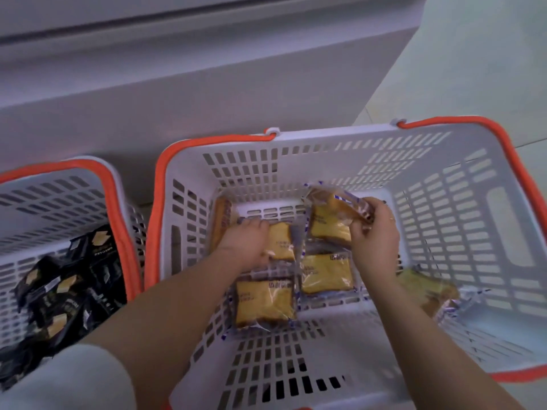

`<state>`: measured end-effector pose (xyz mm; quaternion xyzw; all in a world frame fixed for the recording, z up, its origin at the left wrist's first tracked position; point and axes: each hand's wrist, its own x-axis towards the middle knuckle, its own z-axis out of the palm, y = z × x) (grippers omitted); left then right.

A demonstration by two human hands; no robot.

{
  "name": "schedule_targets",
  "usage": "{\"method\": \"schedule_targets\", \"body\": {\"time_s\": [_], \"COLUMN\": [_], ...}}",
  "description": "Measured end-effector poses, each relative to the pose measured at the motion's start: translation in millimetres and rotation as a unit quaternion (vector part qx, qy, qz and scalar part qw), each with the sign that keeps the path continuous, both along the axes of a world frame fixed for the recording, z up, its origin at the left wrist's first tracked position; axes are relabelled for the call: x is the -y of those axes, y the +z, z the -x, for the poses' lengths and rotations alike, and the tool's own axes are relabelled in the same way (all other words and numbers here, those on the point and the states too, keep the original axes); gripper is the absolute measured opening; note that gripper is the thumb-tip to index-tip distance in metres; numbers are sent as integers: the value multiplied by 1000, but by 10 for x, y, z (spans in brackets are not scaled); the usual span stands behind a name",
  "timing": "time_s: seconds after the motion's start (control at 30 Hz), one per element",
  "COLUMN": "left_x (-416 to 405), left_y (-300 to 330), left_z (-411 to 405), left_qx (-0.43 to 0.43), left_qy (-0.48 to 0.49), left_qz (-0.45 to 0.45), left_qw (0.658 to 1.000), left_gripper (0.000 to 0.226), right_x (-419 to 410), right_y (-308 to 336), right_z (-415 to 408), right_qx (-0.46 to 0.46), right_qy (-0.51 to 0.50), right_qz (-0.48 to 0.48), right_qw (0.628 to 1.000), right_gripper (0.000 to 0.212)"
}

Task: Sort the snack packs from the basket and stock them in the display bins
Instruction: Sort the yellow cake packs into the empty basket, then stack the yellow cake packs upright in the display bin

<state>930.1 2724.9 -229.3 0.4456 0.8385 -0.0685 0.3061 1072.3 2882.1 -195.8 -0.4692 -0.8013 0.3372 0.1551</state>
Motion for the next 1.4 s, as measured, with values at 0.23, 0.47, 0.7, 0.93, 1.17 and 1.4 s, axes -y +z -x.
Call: {"method": "schedule_targets", "body": {"time_s": [0.23,0.47,0.7,0.93,1.17,1.4], "left_x": [14,824,2394,3215,3389,3900], "left_y": [259,1304,1662,1307,1331,1562], "left_z": [108,-220,-493,-765,-854,-830], "left_qx": [25,10,-66,32,-30,-41], "left_qy": [93,5,14,41,-7,20], "left_qz": [-20,-290,-315,-86,-90,-161], "left_qw": [995,957,947,995,995,986], "left_gripper": [32,24,39,50,35,35], "right_x": [185,750,1655,2334,2383,3350], "right_y": [35,401,1420,1857,2053,1768], "right_z": [-64,94,595,618,549,763], "right_qx": [149,283,92,244,319,350], "right_qy": [248,477,511,645,588,485], "right_qz": [-80,29,18,-43,-10,194], "right_qw": [954,831,855,723,744,778], "right_gripper": [28,30,19,26,25,31]}}
